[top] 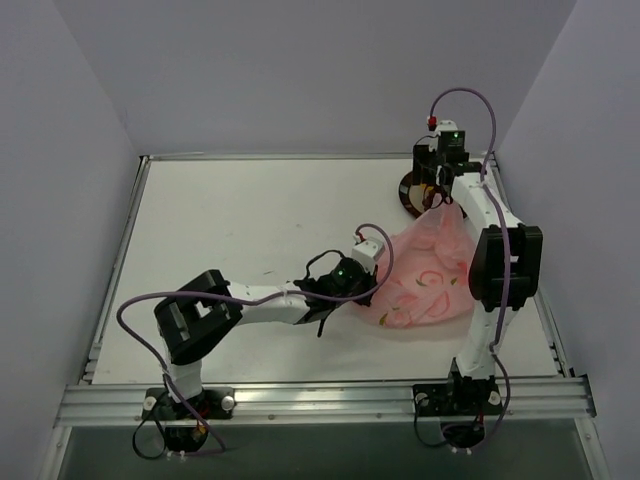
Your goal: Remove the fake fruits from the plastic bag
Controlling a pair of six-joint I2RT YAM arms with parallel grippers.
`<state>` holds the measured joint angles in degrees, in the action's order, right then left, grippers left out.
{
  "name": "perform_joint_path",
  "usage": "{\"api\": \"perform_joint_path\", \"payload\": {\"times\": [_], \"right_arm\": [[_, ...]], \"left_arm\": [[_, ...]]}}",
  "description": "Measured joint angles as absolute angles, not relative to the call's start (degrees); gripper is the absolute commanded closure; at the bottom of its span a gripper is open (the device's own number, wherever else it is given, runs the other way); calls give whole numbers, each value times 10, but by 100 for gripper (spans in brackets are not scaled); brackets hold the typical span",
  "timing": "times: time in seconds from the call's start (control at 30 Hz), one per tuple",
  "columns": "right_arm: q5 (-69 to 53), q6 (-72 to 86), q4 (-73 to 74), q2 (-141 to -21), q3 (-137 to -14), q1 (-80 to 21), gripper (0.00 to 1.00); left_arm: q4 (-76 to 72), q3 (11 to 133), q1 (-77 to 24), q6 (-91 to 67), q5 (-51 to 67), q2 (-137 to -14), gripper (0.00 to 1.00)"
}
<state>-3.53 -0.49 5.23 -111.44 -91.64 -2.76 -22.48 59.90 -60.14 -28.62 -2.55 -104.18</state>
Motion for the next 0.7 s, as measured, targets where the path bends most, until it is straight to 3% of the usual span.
{"api": "perform_joint_path", "payload": {"times": [0.43, 0.53, 0.7], "right_arm": [[-31, -62, 90, -1230, -971, -31, 68], [-23, -63, 91, -1232, -972, -34, 61], [7, -63, 93, -1235, -984, -52, 42]], "left_arm": [[-241, 606, -609, -257, 9, -1077, 98], [-247, 602, -609, -255, 11, -1076, 98], [-260, 585, -609, -255, 13, -1071, 98]]}}
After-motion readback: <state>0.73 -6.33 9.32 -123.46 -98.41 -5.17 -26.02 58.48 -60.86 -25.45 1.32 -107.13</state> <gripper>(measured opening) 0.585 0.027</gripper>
